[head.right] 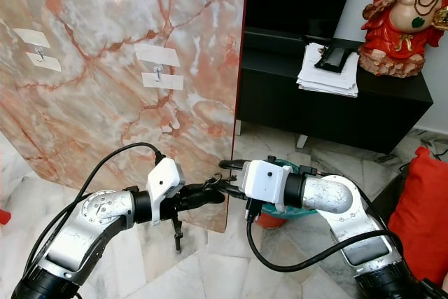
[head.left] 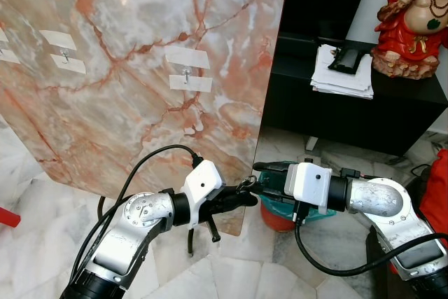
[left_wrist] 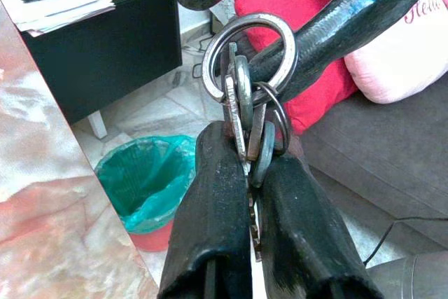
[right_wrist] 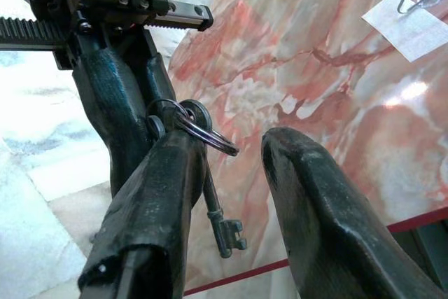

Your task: Hang keys on a hook

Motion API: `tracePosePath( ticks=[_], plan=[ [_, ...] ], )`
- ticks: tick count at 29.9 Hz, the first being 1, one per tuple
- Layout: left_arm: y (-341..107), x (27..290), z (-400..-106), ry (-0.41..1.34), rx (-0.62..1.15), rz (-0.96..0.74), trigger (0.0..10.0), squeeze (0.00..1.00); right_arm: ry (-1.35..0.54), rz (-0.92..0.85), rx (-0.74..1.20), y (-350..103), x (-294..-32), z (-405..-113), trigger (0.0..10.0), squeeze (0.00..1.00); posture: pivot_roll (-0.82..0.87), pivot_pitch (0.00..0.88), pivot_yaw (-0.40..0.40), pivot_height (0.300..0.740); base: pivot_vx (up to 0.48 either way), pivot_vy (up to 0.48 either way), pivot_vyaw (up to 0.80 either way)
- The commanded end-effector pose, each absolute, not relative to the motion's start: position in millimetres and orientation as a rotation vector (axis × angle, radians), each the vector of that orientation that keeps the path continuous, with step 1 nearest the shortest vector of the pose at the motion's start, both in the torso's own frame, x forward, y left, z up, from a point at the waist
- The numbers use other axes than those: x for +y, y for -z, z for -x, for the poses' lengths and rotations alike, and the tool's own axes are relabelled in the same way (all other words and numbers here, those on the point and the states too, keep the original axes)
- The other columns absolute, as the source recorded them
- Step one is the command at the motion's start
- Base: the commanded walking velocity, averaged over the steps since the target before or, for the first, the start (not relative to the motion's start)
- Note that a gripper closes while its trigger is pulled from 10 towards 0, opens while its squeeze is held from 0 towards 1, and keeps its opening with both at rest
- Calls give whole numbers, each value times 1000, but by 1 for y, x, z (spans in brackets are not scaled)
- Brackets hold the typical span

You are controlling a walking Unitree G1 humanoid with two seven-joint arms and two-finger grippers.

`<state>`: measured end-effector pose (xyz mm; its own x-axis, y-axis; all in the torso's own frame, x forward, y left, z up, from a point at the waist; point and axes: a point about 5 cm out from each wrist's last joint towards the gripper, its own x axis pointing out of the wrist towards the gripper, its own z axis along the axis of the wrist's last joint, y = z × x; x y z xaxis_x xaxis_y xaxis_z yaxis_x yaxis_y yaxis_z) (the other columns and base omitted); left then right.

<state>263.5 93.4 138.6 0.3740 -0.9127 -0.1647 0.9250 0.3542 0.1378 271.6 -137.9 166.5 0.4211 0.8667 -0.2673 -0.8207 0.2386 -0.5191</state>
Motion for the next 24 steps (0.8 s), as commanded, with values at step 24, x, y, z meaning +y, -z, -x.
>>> tracePosePath(
  ticks=[24],
  plan=[
    [-131, 92, -259, 1222, 117, -206, 10000, 0, -1181, 888, -105, -158, -140, -274, 10000, 0, -3, 73, 4, 740, 0, 0, 0]
  ],
)
